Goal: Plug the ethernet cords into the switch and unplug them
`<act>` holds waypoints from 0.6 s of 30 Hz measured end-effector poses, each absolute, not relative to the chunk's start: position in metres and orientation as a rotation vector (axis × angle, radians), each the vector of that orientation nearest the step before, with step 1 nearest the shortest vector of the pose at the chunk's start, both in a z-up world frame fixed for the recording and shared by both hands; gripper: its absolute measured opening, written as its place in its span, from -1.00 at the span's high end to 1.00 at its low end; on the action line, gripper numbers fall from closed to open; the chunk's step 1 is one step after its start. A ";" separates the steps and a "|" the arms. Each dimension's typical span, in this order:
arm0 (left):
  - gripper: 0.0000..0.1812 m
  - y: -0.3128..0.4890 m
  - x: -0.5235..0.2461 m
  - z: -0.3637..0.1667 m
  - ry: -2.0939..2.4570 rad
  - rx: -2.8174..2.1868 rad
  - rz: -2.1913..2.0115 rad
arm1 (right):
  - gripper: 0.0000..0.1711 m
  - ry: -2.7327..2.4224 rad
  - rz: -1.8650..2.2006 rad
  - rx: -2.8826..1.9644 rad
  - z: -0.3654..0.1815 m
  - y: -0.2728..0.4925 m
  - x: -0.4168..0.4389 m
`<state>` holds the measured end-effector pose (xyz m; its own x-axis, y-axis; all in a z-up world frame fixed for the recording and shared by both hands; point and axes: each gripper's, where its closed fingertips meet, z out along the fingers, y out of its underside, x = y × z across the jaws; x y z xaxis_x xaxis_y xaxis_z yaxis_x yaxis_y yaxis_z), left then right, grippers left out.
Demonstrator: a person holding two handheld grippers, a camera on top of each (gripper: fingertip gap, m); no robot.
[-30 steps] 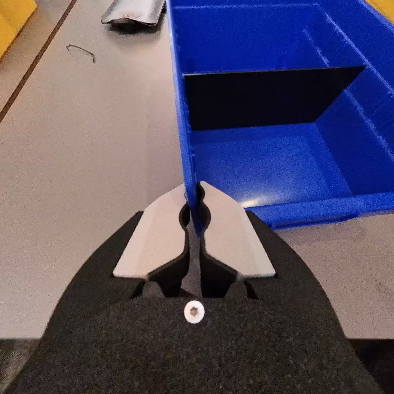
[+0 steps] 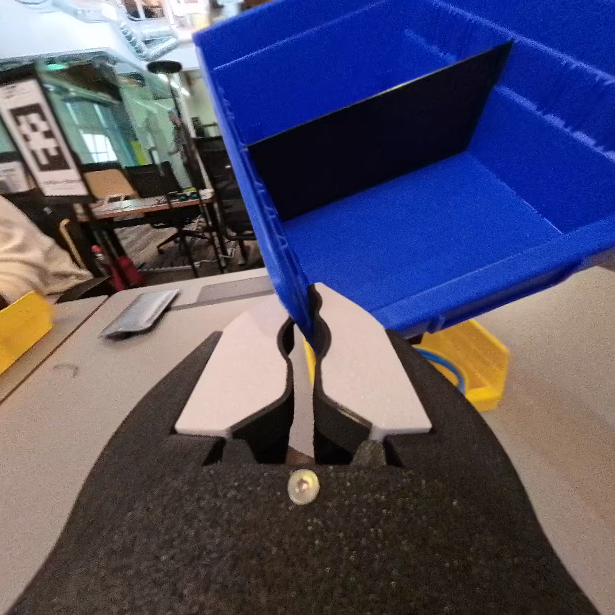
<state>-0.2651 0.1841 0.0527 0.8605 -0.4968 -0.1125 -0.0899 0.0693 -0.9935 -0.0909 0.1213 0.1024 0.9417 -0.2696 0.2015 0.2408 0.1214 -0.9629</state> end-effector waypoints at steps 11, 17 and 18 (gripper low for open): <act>0.94 0.165 0.027 -0.025 0.793 -1.632 -0.484 | 0.97 0.447 -0.412 -1.650 -0.018 0.064 0.189; 0.94 0.145 0.088 -0.109 0.893 -1.810 -0.507 | 0.98 0.450 -0.286 -1.868 -0.096 0.050 0.250; 0.93 0.147 0.088 -0.115 0.887 -1.822 -0.504 | 0.97 0.441 -0.267 -1.889 -0.103 0.055 0.253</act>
<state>0.0885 0.1466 -0.1149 0.6430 -0.7639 -0.0544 -0.3446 -0.2251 -0.9114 0.2534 0.0548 -0.1032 0.9046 -0.4254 -0.0271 -0.1727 -0.3075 -0.9357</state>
